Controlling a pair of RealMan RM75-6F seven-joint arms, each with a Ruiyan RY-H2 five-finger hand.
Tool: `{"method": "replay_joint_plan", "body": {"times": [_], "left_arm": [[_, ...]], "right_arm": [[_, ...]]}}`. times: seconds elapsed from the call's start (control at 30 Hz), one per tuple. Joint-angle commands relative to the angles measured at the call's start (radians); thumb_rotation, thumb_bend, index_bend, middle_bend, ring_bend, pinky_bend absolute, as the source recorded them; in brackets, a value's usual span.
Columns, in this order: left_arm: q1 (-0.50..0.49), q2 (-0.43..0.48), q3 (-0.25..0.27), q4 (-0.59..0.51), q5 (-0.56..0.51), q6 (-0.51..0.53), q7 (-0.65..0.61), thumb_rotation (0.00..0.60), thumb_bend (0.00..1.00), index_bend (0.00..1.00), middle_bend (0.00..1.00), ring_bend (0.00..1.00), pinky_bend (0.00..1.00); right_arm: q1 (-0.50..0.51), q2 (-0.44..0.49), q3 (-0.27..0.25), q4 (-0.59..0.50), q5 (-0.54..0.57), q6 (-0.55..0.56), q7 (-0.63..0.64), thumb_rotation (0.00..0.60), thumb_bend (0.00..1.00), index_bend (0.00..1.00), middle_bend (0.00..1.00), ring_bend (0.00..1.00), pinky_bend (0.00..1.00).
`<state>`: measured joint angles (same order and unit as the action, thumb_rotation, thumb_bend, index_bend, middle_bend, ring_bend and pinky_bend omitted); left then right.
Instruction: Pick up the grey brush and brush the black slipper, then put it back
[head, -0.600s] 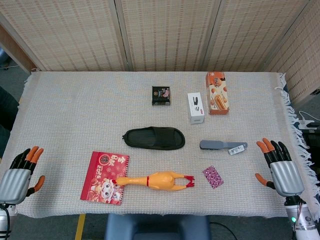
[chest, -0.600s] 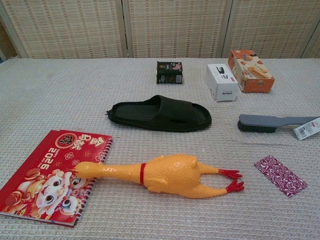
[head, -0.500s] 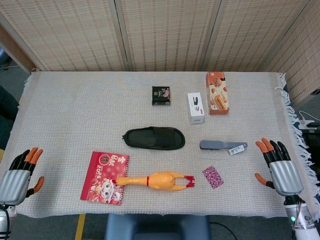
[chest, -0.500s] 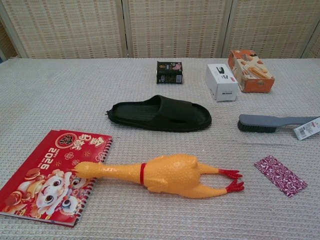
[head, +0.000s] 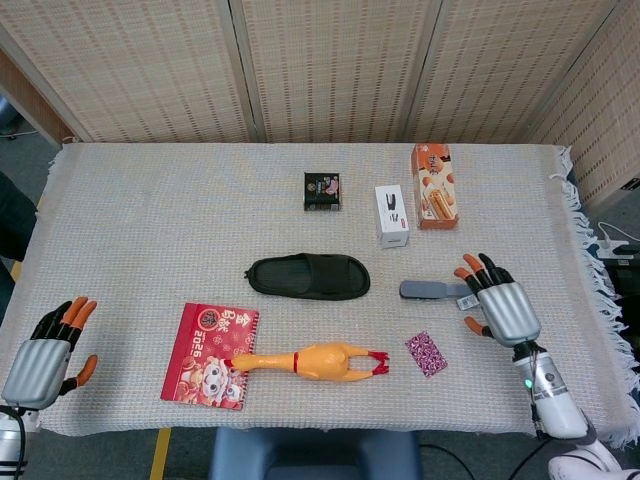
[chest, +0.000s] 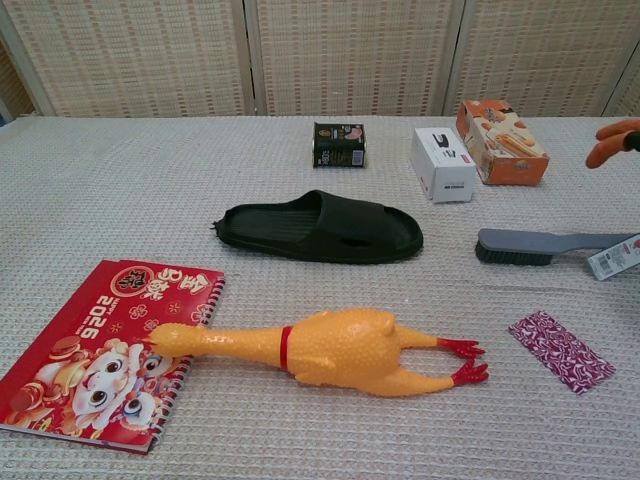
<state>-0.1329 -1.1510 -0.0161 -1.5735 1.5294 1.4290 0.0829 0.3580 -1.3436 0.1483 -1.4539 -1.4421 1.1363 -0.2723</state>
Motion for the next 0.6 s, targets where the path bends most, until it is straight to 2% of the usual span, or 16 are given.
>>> {"method": "replay_joint_plan", "body": {"times": [0.03, 0.2, 0.33, 0.6], "left_arm": [[0.001, 0.004, 0.003, 0.002, -0.004, -0.005, -0.007, 0.600, 0.40, 0.00, 0.00, 0.00, 0.13], [0.001, 0.009, 0.002, 0.001, -0.011, -0.008, -0.015, 0.600, 0.40, 0.00, 0.00, 0.00, 0.13], [0.007, 0.023, 0.001, -0.003, -0.023, -0.006, -0.032, 0.600, 0.40, 0.00, 0.00, 0.00, 0.13], [-0.004, 0.026, 0.002, -0.008, -0.027, -0.030, -0.029, 0.600, 0.40, 0.00, 0.00, 0.00, 0.13]], "right_arm": [[0.103, -0.091, 0.042, 0.059, 0.095, -0.116, -0.101, 0.600, 0.12, 0.20, 0.08, 0.02, 0.24], [0.131, -0.131, 0.047, 0.095, 0.131, -0.147, -0.124, 0.600, 0.12, 0.18, 0.08, 0.03, 0.24], [0.155, -0.189, 0.047, 0.160, 0.185, -0.178, -0.150, 0.600, 0.12, 0.24, 0.11, 0.08, 0.30], [0.187, -0.238, 0.045, 0.238, 0.257, -0.220, -0.154, 0.600, 0.12, 0.25, 0.12, 0.09, 0.30]]}}
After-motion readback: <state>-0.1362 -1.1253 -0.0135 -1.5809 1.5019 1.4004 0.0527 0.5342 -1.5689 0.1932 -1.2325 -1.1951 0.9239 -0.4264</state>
